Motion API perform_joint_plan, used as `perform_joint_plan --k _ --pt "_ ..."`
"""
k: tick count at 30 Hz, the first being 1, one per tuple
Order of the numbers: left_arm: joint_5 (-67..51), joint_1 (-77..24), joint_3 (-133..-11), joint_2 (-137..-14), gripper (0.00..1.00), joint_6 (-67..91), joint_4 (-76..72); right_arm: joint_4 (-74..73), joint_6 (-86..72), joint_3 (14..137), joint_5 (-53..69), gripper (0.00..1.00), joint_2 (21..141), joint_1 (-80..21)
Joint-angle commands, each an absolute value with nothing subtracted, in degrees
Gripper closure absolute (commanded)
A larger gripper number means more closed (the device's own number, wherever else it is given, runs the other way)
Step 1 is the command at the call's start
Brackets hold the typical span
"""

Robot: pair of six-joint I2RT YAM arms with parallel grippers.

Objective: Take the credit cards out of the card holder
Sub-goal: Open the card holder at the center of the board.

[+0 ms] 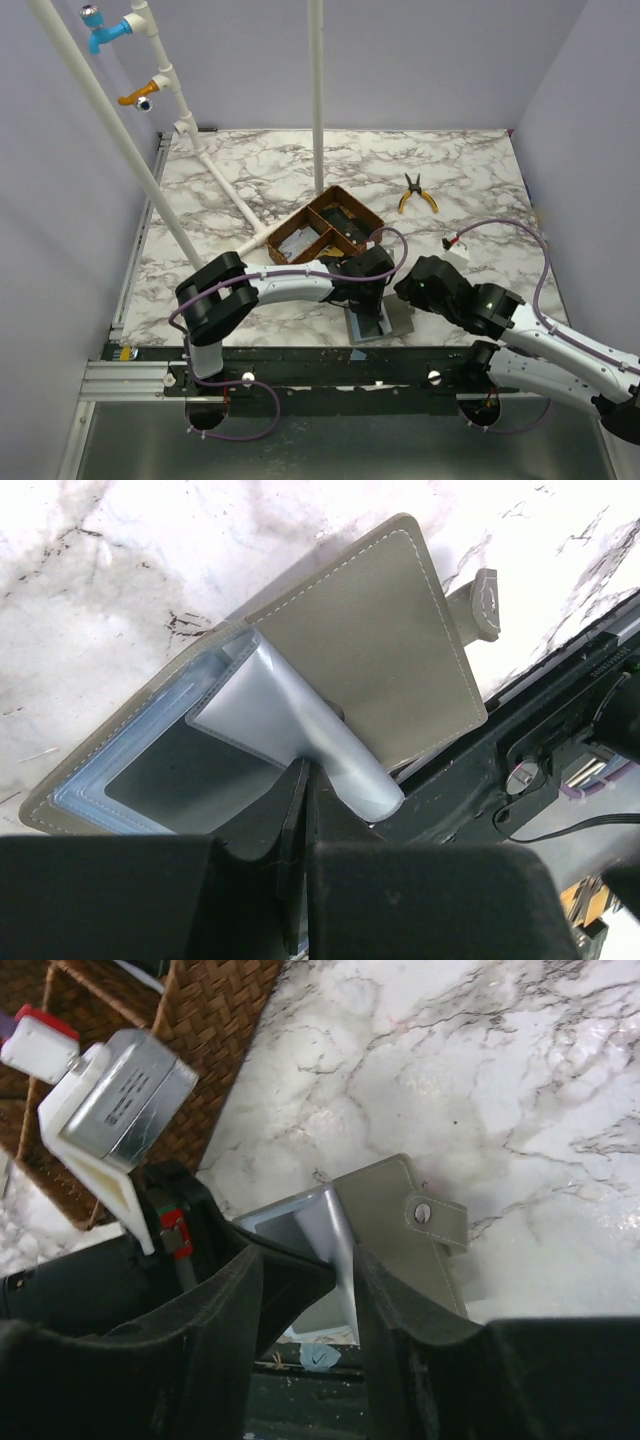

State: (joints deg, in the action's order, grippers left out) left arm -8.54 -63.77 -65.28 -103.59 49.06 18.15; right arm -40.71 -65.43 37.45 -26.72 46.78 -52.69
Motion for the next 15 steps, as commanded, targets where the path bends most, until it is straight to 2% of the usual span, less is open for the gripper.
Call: perform_joint_plan --k 1,3,5,10,15 --pt "-9.9 -63.5 -67.9 -105.0 0.97 48.1 18.4 -39.8 -63.1 35.5 -21.7 0.59 43.5 -52.6" --pt "-10.0 -63.2 -68.4 -105.2 0.97 48.0 18.5 -37.0 -63.7 32.3 -19.1 0.63 41.7 -52.6" --pt "-10.1 -62.9 -69.0 -105.5 0.97 47.8 18.7 -34.8 -65.4 28.8 -17.2 0.72 39.5 -52.6" --pt "-10.9 -62.4 -70.5 -106.9 0.97 47.6 18.8 -27.9 -68.1 22.2 -12.6 0.78 35.3 -52.7" --pt "-11.3 -61.9 -71.9 -108.1 0.97 47.3 19.1 -22.6 -69.0 18.7 -9.6 0.86 37.1 -52.7"
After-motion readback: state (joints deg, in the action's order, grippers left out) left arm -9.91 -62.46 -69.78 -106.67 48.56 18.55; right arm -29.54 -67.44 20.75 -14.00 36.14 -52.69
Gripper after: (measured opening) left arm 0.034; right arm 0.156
